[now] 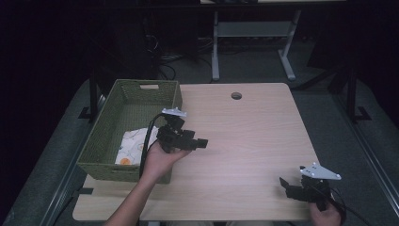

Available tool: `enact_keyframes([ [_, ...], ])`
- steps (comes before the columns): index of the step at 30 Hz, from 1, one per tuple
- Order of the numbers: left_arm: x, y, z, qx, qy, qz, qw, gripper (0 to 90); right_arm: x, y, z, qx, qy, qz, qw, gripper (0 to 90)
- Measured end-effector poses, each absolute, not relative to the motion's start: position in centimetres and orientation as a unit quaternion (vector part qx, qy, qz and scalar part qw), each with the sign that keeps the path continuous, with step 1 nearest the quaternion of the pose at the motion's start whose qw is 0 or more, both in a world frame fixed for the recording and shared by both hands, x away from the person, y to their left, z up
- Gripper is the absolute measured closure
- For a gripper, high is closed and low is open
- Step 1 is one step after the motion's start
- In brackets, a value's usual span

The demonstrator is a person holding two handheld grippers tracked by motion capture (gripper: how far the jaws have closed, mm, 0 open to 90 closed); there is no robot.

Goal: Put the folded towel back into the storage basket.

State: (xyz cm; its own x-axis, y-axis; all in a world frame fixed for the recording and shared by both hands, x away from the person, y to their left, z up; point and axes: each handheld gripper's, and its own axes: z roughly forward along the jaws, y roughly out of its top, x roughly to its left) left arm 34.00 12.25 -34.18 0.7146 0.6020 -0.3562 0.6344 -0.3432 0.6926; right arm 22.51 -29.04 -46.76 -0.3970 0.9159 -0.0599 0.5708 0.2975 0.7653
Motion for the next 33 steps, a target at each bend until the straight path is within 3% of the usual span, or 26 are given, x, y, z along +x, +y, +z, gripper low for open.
enact_keyframes([
  [33,31.4,7.5,-37.5,0.831,0.347,-0.036,0.432,27.6,22.4,-29.2,-46.7,0.483,0.766,0.34,0.254,13.9],
])
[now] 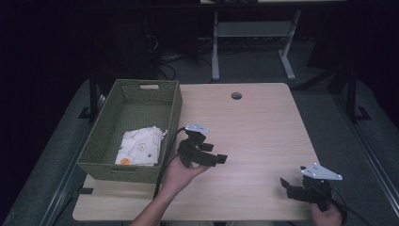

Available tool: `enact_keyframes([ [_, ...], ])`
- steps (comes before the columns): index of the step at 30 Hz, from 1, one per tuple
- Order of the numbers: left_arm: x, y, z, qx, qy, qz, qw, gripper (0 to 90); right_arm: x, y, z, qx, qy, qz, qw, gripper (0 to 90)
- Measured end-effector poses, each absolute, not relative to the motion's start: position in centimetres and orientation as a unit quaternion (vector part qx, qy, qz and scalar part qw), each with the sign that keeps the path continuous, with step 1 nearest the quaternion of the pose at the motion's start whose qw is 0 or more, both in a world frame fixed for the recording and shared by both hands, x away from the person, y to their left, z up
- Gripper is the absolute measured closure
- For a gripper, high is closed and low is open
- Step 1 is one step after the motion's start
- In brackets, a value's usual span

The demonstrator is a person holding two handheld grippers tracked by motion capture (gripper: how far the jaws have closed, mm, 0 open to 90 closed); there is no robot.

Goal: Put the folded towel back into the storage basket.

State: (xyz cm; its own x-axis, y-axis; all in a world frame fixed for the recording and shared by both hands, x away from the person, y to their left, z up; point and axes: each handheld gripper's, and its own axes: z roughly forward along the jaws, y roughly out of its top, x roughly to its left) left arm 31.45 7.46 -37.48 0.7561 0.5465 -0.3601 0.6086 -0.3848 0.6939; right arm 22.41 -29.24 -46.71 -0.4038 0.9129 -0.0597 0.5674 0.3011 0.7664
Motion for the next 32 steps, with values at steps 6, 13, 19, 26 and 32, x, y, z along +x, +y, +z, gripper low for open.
enact_keyframes([
  [6,30.8,7.2,-38.0,0.831,0.345,-0.035,0.435,27.7,22.3,-29.3,-46.7,0.484,0.765,0.34,0.255,13.9],
  [13,29.5,6.8,-38.6,0.833,0.334,-0.03,0.44,27.6,22.3,-29.2,-46.7,0.484,0.765,0.34,0.253,13.9],
  [19,28.7,6.7,-38.9,0.83,0.329,-0.027,0.45,27.5,22.2,-29.2,-46.7,0.488,0.761,0.349,0.245,13.9],
  [26,27.6,6.4,-39.9,0.834,0.317,-0.028,0.451,27.0,22.3,-29.3,-46.8,0.49,0.76,0.348,0.246,13.9],
  [32,26.4,6.6,-40.3,0.831,0.308,-0.036,0.463,27.1,22.2,-28.7,-46.8,0.485,0.765,0.344,0.248,13.9],
])
